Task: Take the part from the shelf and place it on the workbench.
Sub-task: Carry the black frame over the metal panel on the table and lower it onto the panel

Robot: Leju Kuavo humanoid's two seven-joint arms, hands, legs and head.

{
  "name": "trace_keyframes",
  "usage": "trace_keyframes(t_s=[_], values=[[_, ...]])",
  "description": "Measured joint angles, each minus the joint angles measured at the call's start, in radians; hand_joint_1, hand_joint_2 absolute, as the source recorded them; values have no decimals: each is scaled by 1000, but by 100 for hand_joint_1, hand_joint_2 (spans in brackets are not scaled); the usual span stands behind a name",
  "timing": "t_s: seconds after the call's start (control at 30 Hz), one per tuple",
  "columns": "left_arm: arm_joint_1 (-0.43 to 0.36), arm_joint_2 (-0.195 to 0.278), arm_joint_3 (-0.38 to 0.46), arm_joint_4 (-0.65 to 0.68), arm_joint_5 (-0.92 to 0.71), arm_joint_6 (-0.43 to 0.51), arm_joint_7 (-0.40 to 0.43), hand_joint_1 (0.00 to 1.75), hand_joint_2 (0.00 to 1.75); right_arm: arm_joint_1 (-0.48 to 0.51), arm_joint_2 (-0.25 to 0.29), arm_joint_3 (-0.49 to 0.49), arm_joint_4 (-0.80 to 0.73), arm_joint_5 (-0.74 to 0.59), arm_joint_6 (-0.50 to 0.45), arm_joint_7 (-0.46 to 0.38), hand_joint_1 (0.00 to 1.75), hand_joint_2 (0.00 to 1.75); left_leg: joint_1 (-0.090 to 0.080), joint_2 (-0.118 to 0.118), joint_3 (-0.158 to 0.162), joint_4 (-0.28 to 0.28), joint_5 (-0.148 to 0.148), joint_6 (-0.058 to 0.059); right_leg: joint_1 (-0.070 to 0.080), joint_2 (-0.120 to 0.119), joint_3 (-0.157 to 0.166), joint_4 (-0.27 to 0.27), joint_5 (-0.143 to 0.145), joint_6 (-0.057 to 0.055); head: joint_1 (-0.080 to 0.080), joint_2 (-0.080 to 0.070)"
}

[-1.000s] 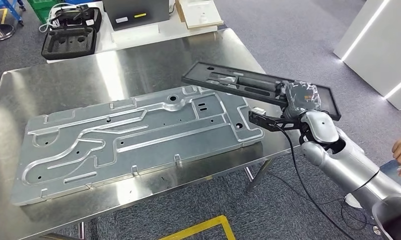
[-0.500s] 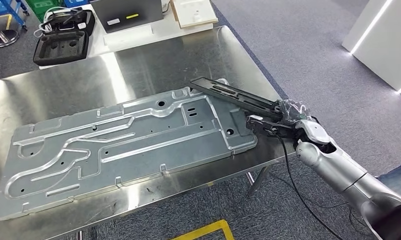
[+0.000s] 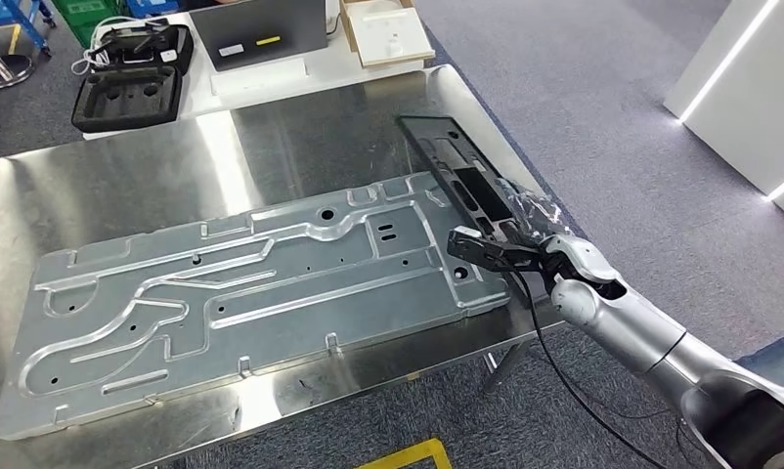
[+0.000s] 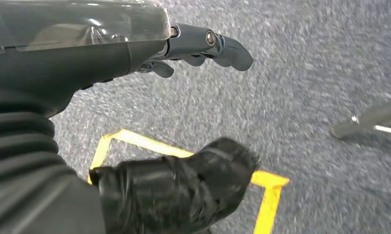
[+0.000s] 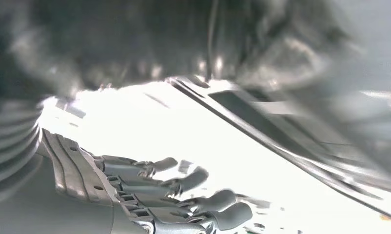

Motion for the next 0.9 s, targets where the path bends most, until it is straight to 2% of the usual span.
trace_keyframes(t_s=[0.03,0.07,0.1,0.13,0.17,0.2,0.23,0.27,0.33,0.4,0.47,0.5,0.53,0.57,0.6,0.67,0.7,0.73,0.83,0.87,0.9], values=[[0,-3,0,0,0,14,7,0,0,-6,5,7,-15,-7,-7,-8,0,0,5,-1,0,8,-6,-8,-7,-1,-12,13,10,10,0,0],[1,-5,0,0,-1,25,13,0,0,-13,11,14,-29,-14,-14,-15,0,0,13,-3,-2,20,-14,-19,-15,-2,-6,-10,38,23,0,0],[2,-7,0,0,-2,35,20,0,0,-21,16,20,-43,-20,-19,-20,0,0,20,-5,-7,40,-26,-31,-25,-4,13,-63,77,37,0,0],[3,-6,0,1,-2,43,25,0,0,-30,22,26,-54,-25,-25,-25,0,0,26,-8,-16,63,-38,-44,-31,-3,33,-111,101,50,1,0],[2,-6,0,1,-2,51,29,0,0,-38,27,32,-66,-28,-31,-31,0,0,29,-10,-29,93,-51,-56,-35,-1,47,-147,114,52,2,0],[2,-6,0,2,-2,61,34,0,0,-44,32,39,-80,-29,-37,-38,0,0,29,-13,-42,116,-60,-64,-36,2,52,-162,115,46,3,0],[3,-6,0,2,-4,71,37,0,0,-49,36,47,-96,-27,-43,-43,0,0,27,-15,-53,129,-64,-69,-33,5,47,-154,107,34,3,0],[4,-8,0,2,-5,80,41,0,0,-56,40,55,-116,-25,-49,-48,0,0,26,-15,-60,138,-65,-73,-32,6,43,-151,109,20,3,0],[6,-11,0,2,-8,98,47,0,0,-76,51,72,-155,-19,-55,-50,0,0,27,-14,-70,144,-71,-78,-32,5,33,-147,113,3,2,0],[5,-12,0,2,-11,114,51,0,0,-98,60,86,-194,-14,-57,-49,0,0,32,-11,-96,208,-120,-88,-32,2,29,-149,119,-9,-1,0],[4,-15,0,2,-12,126,55,0,0,-113,68,99,-233,-11,-59,-50,0,0,35,-9,-138,330,-193,-97,-29,-2,26,-151,124,-16,-2,0],[4,-17,0,2,-12,131,58,0,0,-118,72,104,-249,-12,-60,-51,0,0,35,-9,-154,380,-216,-98,-27,-4,24,-151,126,-18,-2,0],[5,-18,0,2,-12,135,60,0,0,-122,75,108,-262,-12,-61,-53,0,0,35,-9,-156,401,-222,-97,-24,-5,23,-151,128,-19,-2,0],[5,-19,0,2,-12,139,61,0,0,-125,77,111,-274,-13,-61,-54,0,0,35,-9,-140,386,-211,-93,-22,-6,21,-151,130,-19,-2,0],[5,-20,0,2,-12,142,62,0,0,-130,79,114,-286,-14,-62,-55,0,0,34,-9,-107,336,-187,-86,-20,-6,20,-152,133,-19,-2,0],[3,-21,0,2,-12,145,63,0,0,-140,82,118,-309,-14,-64,-56,0,0,29,-11,-23,196,-145,-71,-17,-6,18,-157,142,-15,-2,0],[2,-21,0,2,-12,146,63,0,0,-144,83,120,-320,-14,-65,-57,0,0,25,-11,3,146,-132,-65,-17,-5,19,-163,148,-10,-2,0],[1,-21,0,2,-12,146,63,0,0,-146,85,122,-327,-14,-66,-57,0,0,21,-12,14,119,-125,-62,-17,-6,20,-169,155,-4,-2,0],[1,-21,0,2,-12,146,64,0,0,-147,88,127,-342,-14,-68,-57,0,0,17,-9,7,95,-94,-56,-19,-6,18,-190,172,17,-2,0],[1,-22,0,2,-13,148,64,0,0,-147,89,127,-346,-14,-71,-57,0,0,18,-6,6,83,-80,-52,-17,-6,14,-183,158,20,-1,0],[2,-22,0,2,-13,149,65,0,0,-148,89,127,-350,-14,-75,-57,0,0,19,-4,4,71,-66,-45,-14,-6,5,-156,126,20,0,0]])
